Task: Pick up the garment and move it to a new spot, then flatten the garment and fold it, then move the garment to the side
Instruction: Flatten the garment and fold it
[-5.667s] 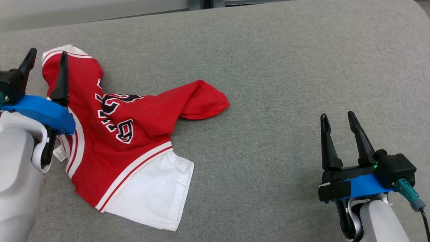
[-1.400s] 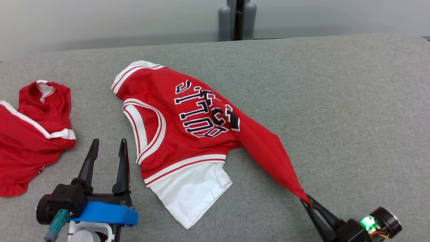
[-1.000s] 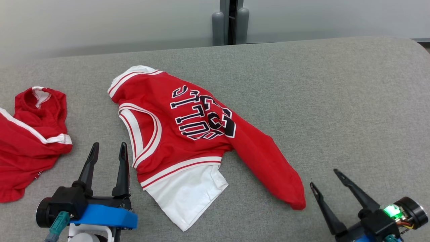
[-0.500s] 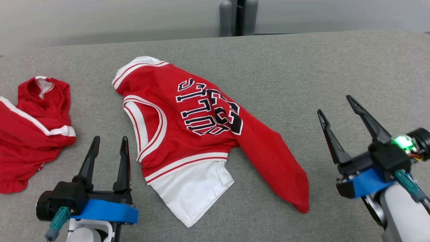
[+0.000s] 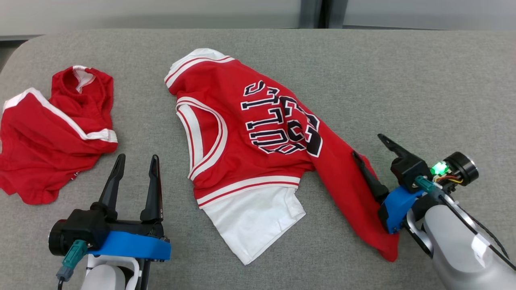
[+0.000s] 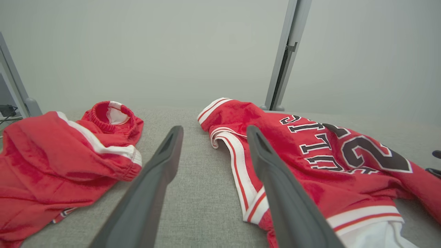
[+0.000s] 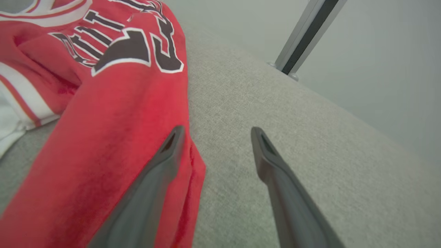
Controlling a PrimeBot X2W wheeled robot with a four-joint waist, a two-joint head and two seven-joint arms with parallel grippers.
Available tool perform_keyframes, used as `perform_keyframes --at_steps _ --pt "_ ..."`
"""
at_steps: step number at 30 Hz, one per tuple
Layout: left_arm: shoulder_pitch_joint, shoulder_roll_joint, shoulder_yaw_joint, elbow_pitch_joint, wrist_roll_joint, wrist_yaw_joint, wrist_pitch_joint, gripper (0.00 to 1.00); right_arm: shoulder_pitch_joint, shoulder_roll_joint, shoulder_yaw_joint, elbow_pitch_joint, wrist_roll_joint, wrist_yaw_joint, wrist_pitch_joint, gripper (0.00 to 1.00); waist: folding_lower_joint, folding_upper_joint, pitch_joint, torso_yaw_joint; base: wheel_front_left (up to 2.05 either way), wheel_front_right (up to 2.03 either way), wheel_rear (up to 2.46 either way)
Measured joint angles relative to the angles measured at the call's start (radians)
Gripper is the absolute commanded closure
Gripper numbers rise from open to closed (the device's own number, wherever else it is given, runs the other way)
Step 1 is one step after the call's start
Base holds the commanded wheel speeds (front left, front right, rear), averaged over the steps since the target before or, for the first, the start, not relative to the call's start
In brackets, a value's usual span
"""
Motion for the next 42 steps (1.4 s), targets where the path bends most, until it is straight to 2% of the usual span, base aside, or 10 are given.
perform_keyframes --at_steps 10,11,13,19,23,30,36,40,41,42 --pt "-0.005 0.0 -0.002 0.001 -0.005 0.003 0.0 0.0 -0.074 0.019 0.166 0.185 0.117 -0.002 0.057 0.0 0.0 0.0001 0.012 0.018 0.0 0.0 0.0" --pt "-0.006 0.0 -0.002 0.001 -0.008 0.004 0.0 0.0 -0.08 0.019 0.182 0.193 0.134 -0.002 0.064 0.15 0.0 0.0001 0.012 0.018 0.0 0.0 0.0" --pt "-0.006 0.0 -0.002 0.001 -0.009 0.005 0.0 0.0 -0.091 0.017 0.21 0.202 0.162 -0.002 0.066 1.0 0.0 0.0 0.011 0.016 0.0 0.0 0.0" --pt "-0.006 0.0 0.0 -0.001 -0.01 0.009 0.0 0.0 -0.128 -0.006 0.213 0.22 0.212 0.001 0.028 1.0 0.0 0.0 0.013 0.003 0.0 0.0 0.0" --pt "-0.006 0.0 0.002 -0.004 -0.01 0.01 0.0 0.0 -0.181 -0.069 0.106 0.224 0.216 0.001 -0.018 1.0 0.0 0.0001 0.013 -0.006 0.0 0.0 0.0" --pt "-0.007 0.0 0.003 -0.008 -0.01 0.01 0.0 0.0 -0.213 -0.132 -0.109 0.188 0.17 0.001 -0.046 1.0 0.0 0.0001 0.019 -0.012 0.0 0.0 0.0" --pt "-0.015 0.0 -0.001 -0.009 -0.01 0.009 0.0 0.0 -0.225 -0.127 -0.198 0.169 0.121 0.001 -0.046 1.0 0.0 0.0 0.037 -0.01 0.0 0.0 0.0" --pt "-0.026 0.0 -0.004 -0.009 -0.01 0.007 0.0 0.0 -0.254 -0.109 -0.236 0.207 0.098 0.001 -0.047 1.0 0.0 0.0001 0.051 -0.005 0.0 0.0 0.0" --pt "-0.029 0.0 -0.005 -0.009 -0.009 0.006 0.0 0.0 -0.261 -0.102 -0.241 0.222 0.094 0.001 -0.047 0.65 0.0 0.0 0.054 -0.004 0.0 0.0 0.0" --pt "-0.032 0.0 -0.005 -0.009 -0.009 0.004 0.0 0.0 -0.268 -0.095 -0.249 0.238 0.089 0.001 -0.047 0.0 0.0 0.0 0.057 -0.004 0.0 0.0 0.0"
